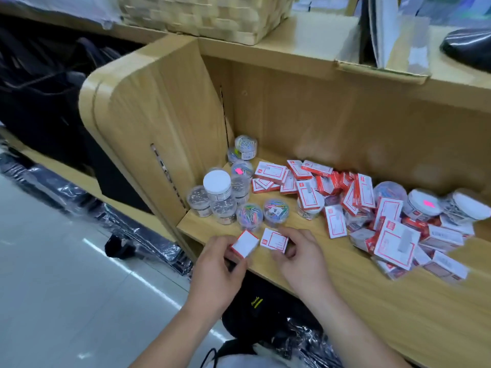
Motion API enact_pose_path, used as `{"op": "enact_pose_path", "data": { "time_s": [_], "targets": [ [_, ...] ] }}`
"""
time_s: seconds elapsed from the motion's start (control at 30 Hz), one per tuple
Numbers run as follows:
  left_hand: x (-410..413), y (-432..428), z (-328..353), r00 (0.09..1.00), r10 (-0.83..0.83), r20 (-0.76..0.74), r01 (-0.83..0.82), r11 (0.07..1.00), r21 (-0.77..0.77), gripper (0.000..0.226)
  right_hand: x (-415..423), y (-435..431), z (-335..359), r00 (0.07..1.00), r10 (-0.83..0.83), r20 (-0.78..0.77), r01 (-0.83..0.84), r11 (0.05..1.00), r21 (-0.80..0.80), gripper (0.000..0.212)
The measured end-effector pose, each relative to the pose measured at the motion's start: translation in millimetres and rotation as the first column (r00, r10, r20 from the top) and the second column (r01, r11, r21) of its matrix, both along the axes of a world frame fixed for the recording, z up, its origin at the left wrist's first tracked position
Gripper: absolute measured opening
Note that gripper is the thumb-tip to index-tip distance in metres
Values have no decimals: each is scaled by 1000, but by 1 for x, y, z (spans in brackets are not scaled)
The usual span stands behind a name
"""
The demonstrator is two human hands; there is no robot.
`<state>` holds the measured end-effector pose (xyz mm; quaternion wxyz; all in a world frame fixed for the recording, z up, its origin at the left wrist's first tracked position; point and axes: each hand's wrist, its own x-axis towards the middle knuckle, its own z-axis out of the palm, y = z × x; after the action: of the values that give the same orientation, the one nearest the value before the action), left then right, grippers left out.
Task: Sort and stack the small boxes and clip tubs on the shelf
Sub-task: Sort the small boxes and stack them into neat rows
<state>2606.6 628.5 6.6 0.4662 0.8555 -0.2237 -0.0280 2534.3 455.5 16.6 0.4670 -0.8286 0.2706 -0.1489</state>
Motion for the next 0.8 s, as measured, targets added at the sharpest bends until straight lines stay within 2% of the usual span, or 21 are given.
{"op": "enact_pose_path", "data": {
  "time_s": [0.1,0.17,0.23,0.33,0.43,0.53,0.6,0.67,0.73,0.8],
  "targets": [
    [21,-1,-5,991,-91,96,88,995,41,32,19,2,0,995,-101,1,101,995,0,47],
    [33,-3,-4,988,-95,126,86,994,73,33,23,3,2,989,-151,-4,151,986,76,50],
    [43,-7,-1,979,-101,179,86,992,91,36,20,6,9,986,-165,19,159,973,165,46],
    [48,-9,7,964,-118,237,69,976,207,41,9,5,23,987,-159,32,148,962,230,34],
    [40,-10,27,939,-149,311,66,963,261,36,1,-8,44,992,-127,6,124,980,154,26],
    [49,-35,62,880,-310,359,263,949,176,22,7,-36,68,994,-105,14,105,994,-8,18],
    [70,-65,87,826,-417,379,344,906,246,20,13,-55,82,996,-87,-2,86,990,-112,14],
    [100,-102,107,802,-479,356,311,845,436,23,18,-74,88,996,-82,-34,76,984,-160,21],
    [126,-134,116,782,-557,281,285,720,633,29,22,-86,89,996,-83,-44,76,987,-143,24],
    [142,-157,113,761,-619,193,286,588,756,41,27,-96,85,994,-91,-64,80,985,-154,30]
  ]
}}
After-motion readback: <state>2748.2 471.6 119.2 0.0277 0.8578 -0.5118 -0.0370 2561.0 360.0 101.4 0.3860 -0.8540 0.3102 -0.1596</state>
